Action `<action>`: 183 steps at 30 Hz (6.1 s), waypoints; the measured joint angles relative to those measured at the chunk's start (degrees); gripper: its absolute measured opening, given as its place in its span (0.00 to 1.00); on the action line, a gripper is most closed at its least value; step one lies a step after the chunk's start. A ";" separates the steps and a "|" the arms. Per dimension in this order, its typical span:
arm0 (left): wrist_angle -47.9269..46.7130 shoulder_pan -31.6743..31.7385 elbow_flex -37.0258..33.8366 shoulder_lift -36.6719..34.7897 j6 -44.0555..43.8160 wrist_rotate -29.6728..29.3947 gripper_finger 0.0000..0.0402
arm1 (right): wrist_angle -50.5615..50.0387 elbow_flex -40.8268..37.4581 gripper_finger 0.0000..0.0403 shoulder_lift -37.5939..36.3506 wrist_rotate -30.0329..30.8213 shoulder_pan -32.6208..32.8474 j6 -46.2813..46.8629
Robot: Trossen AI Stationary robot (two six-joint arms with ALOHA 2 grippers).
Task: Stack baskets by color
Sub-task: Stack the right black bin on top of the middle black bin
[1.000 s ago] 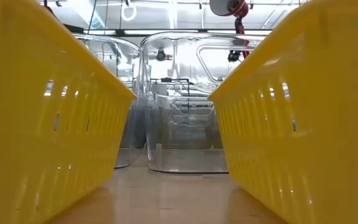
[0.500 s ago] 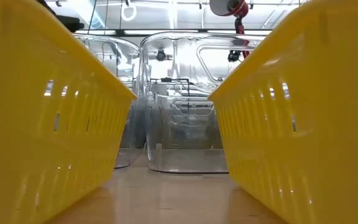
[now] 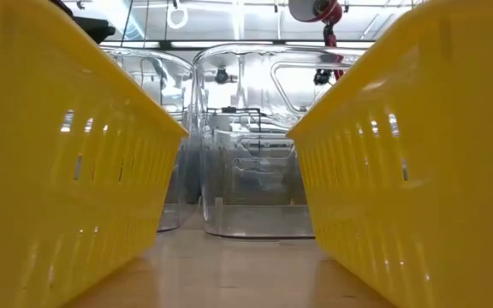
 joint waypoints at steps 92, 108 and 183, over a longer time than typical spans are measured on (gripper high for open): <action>-0.02 0.02 0.00 -0.01 -0.07 -0.02 0.08 | -66.61 78.94 0.53 97.58 -28.90 -44.92 13.87; 0.00 0.02 0.00 -0.02 -0.07 -0.02 0.08 | -65.67 79.07 0.53 102.31 -27.33 -44.81 13.23; -0.07 0.02 0.00 -0.01 -0.07 -0.02 0.09 | -90.07 79.02 0.01 84.19 -21.29 -41.37 18.91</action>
